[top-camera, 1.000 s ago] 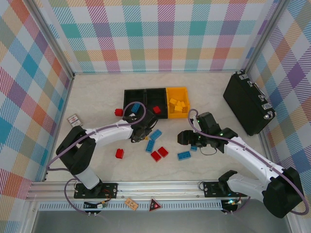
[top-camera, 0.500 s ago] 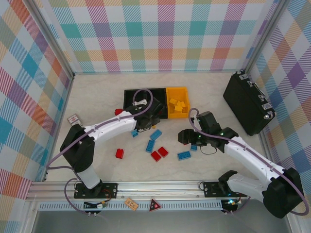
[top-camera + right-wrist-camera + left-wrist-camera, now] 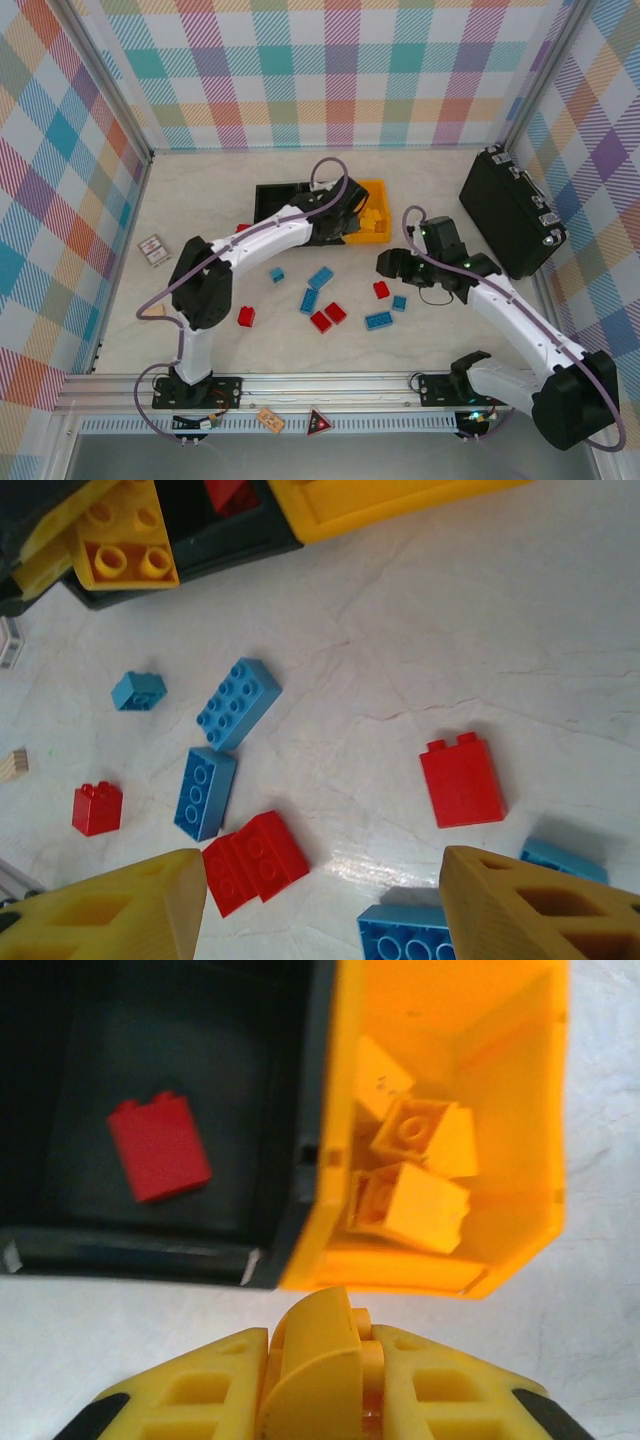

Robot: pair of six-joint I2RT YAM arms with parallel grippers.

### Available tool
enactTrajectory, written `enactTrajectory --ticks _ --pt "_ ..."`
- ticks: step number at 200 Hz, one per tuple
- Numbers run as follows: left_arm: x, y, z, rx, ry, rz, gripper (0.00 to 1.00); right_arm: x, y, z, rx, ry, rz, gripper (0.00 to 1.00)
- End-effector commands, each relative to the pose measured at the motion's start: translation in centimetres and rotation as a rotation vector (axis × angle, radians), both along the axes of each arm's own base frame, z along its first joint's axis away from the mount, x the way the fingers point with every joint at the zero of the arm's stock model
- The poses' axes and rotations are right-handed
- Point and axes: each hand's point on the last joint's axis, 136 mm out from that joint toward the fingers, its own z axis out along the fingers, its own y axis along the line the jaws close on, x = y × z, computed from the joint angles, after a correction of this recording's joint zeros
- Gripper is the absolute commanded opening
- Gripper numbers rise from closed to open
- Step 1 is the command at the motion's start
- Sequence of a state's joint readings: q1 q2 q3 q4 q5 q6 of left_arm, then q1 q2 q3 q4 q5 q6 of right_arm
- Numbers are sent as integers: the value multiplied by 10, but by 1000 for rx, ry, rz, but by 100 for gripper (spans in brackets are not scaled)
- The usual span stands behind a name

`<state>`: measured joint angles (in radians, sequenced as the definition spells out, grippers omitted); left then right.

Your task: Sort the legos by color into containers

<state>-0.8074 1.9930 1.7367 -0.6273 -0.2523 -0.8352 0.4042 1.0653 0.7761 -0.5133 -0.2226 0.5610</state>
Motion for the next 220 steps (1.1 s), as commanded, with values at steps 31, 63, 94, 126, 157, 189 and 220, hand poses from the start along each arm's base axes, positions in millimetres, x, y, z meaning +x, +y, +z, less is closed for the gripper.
enactTrajectory --ticks 31,63,94,126,157,189,220 --pt "43 -32 1 30 -36 -71 22 9 -16 15 30 -30 -35 63" --pt "72 -50 2 -10 -56 -89 23 10 -22 11 25 -21 -50 63" --pt "92 -65 -3 -44 -72 -103 24 10 -28 4 22 -9 -66 63" --pt "107 -65 -14 -65 -68 -83 25 10 -34 2 25 -3 -77 63" --pt "118 -67 -18 -103 -77 -83 26 12 -38 0 27 3 -85 63" --pt "122 -74 -22 -132 -75 -95 28 12 -39 -1 29 9 -91 63" --pt "122 -74 -23 -132 -76 -92 39 12 -40 -3 33 16 -92 63"
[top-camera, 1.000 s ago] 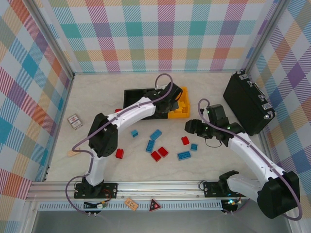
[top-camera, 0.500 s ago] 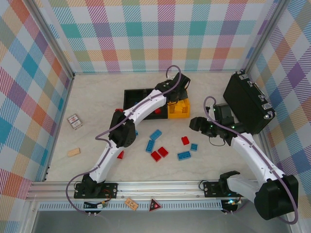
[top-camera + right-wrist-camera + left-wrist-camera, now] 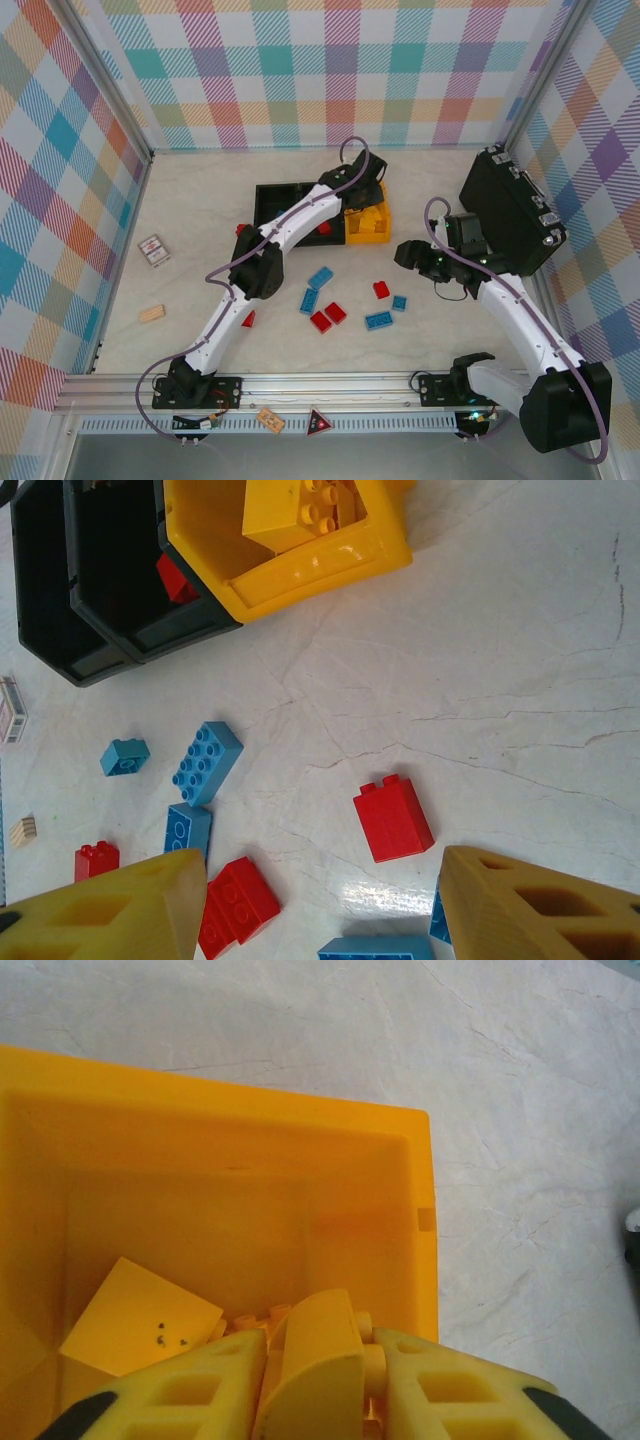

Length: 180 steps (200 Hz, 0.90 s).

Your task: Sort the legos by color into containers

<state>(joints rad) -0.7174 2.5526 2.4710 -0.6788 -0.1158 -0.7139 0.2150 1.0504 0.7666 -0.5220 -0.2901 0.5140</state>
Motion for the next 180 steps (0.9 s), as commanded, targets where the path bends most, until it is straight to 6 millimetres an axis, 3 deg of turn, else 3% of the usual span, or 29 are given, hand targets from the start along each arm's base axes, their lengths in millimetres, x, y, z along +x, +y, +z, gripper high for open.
enactTrajectory --ticks 1,20,85,136,180 --pt "7 -5 12 -39 -25 -3 40 -6 1 -4 6 20 21 63" --pt "7 -3 15 -42 -27 4 54 -7 0 -6 8 25 18 63" --pt "-9 0 53 -75 -40 -31 55 -11 1 -5 22 23 20 63" --pt "-48 14 80 -96 -42 -82 55 -19 2 -1 36 24 25 63" --pt "-99 35 68 -66 -13 -150 55 -34 1 -7 38 56 31 63"
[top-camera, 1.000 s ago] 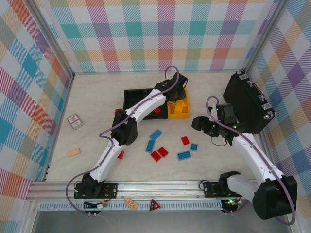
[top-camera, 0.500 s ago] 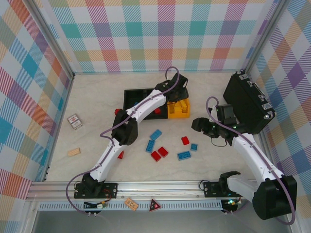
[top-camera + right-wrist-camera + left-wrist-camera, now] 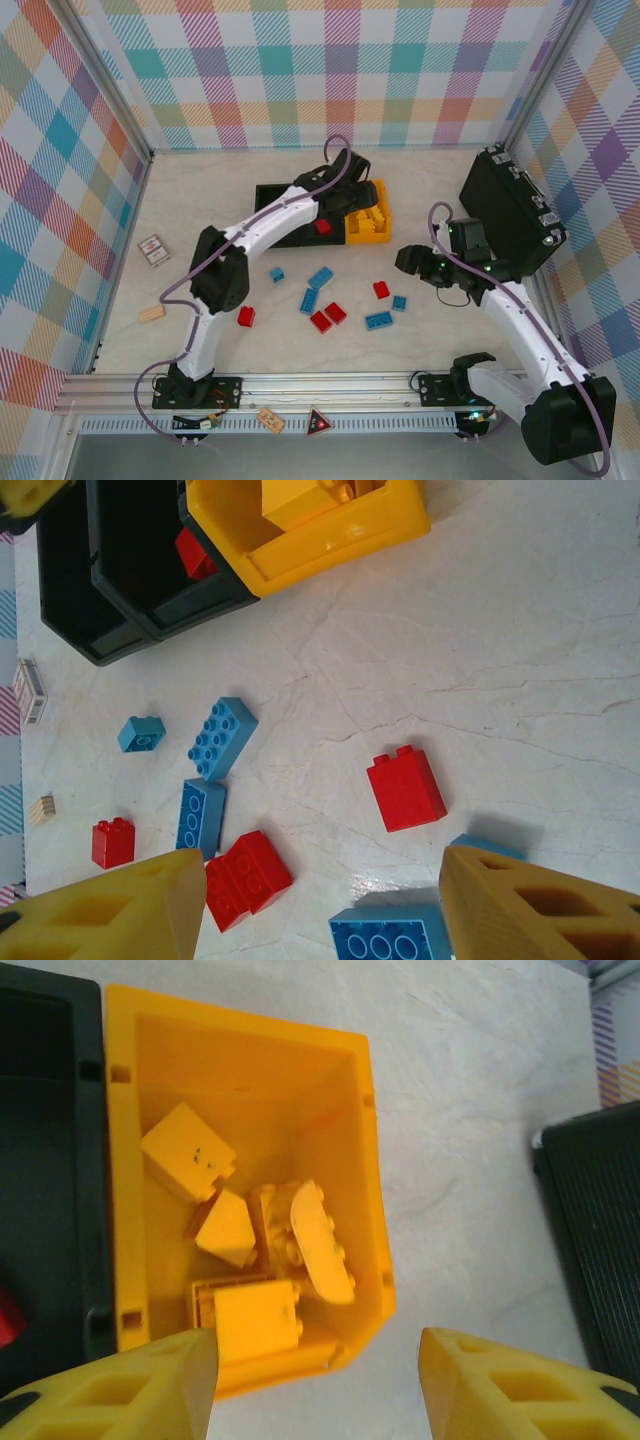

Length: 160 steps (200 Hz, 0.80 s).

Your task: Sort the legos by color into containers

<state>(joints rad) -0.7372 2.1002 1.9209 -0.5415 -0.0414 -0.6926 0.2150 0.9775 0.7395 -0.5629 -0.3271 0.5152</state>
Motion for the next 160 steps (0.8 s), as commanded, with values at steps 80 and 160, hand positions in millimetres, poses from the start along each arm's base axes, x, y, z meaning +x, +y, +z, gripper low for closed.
enactTrajectory --ticks 80,160 --pt "-124 59 -12 29 34 -178 57 -45 -12 -48 -177 186 -9 63" --pt "-212 100 -56 -7 99 -221 57 -46 -5 -100 -295 306 -26 63"
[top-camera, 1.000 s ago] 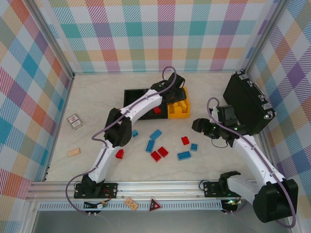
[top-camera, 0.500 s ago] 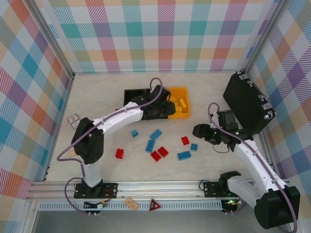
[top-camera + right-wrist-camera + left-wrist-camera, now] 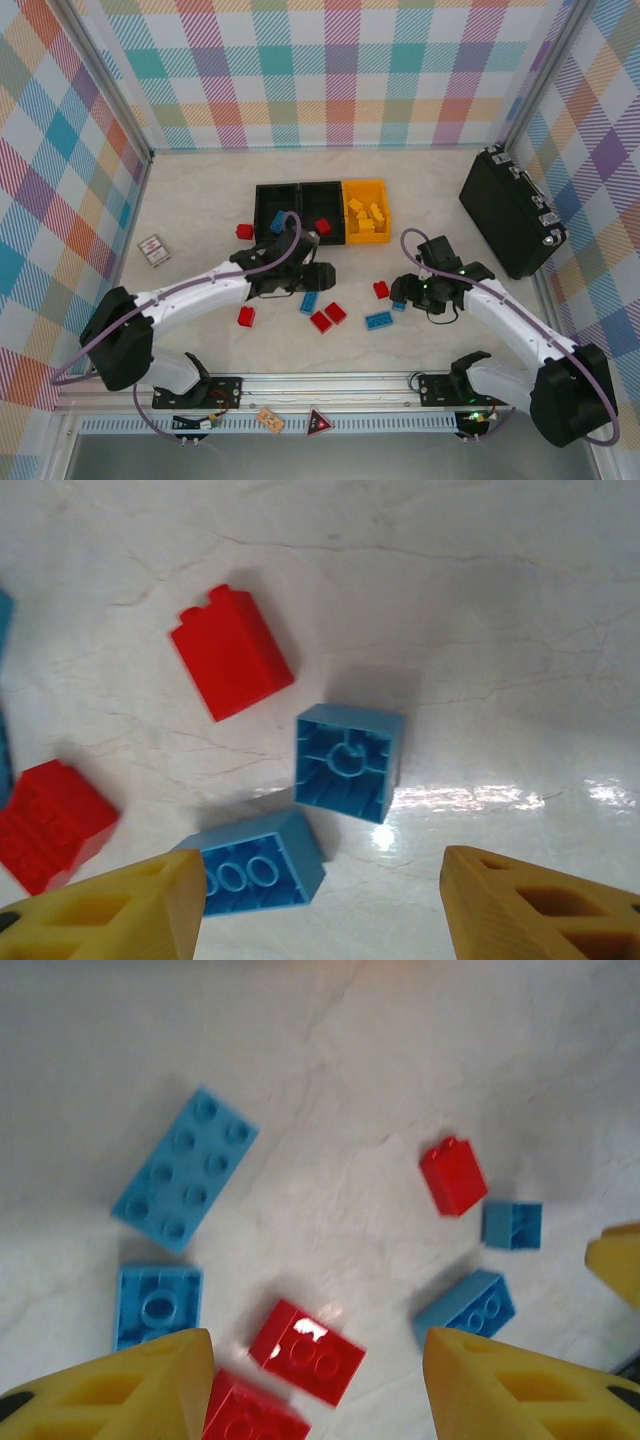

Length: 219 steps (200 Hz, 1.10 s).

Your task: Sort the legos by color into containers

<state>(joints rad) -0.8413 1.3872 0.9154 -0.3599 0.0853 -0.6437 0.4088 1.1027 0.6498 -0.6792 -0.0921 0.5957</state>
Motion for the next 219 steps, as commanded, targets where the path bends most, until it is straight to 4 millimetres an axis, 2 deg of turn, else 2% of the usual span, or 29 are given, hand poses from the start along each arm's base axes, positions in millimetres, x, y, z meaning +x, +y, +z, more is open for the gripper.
enactTrajectory --ticks 1,35,83,113,136,177,197,219 --pt "-15 2 2 -40 -19 6 57 4 0 -14 -34 18 -32 63" --pt "-25 15 -13 -7 -2 37 57 11 5 -23 -69 26 -30 63" --pt "-29 15 -23 33 8 38 57 21 7 -34 -100 45 -35 62" --pt "-31 17 -29 45 15 46 57 24 6 -42 -126 52 -36 54" --pt "-33 20 -36 62 27 56 57 25 7 -42 -135 52 -30 40" --pt "-32 26 -35 65 18 87 56 24 7 -26 -144 22 -19 30" --pt "-32 30 -34 47 9 110 56 27 12 -7 -120 -13 -5 29" --pt "-33 42 -37 46 6 170 56 34 27 16 -80 -58 29 29"
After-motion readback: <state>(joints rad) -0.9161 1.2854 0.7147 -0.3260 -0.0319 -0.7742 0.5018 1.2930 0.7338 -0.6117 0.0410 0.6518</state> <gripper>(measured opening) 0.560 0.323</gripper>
